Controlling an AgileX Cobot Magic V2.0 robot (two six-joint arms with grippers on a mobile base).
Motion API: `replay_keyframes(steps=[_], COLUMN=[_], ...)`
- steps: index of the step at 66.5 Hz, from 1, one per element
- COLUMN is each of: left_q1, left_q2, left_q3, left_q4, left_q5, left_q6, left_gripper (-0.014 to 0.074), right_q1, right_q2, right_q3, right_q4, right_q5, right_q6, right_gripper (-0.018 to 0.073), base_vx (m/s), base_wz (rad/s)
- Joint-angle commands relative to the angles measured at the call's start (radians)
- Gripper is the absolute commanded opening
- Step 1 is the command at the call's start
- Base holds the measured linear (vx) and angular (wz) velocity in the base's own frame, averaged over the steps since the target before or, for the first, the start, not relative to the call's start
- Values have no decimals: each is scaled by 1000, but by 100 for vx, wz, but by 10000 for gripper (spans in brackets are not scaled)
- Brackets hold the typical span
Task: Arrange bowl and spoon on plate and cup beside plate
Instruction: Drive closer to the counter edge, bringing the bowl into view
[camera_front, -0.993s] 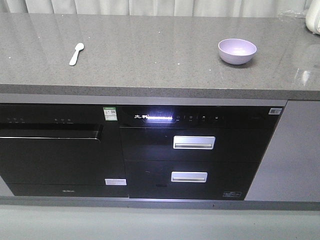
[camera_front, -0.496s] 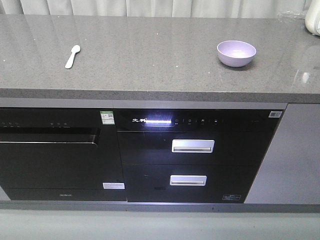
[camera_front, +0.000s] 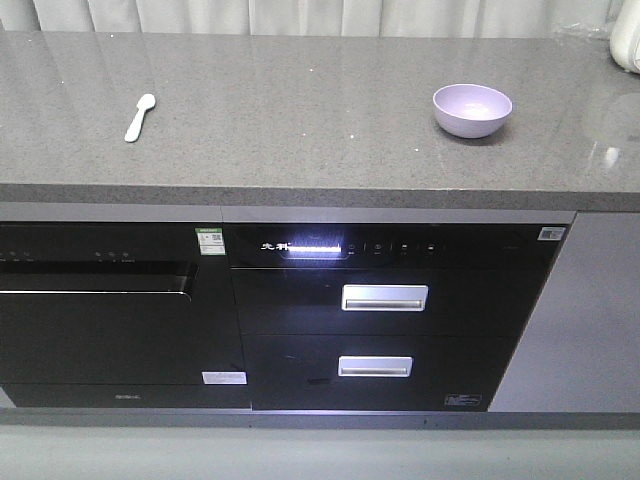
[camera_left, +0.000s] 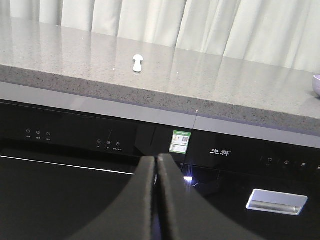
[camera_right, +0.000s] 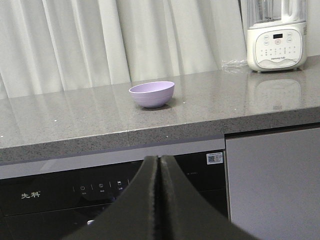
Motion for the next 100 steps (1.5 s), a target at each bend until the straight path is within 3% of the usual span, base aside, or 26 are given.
replay_keyframes(steps=[1,100], left_q1=[0,0], left_q2=[-15,-15], left_q3=[26,26], left_q4=[-1,-1], left_q5=[-71,-71], left_q6=[-9,-9], left_gripper=[-7,-7], right_q1=[-6,-6], right_q2=[-9,-9], right_q3=[8,8], right_q4=[-9,-9], right_q5=[-70,-72], right_q6=[-7,-7], right_gripper=[-4,-4], base_vx=[3,6], base_wz=[-1,0])
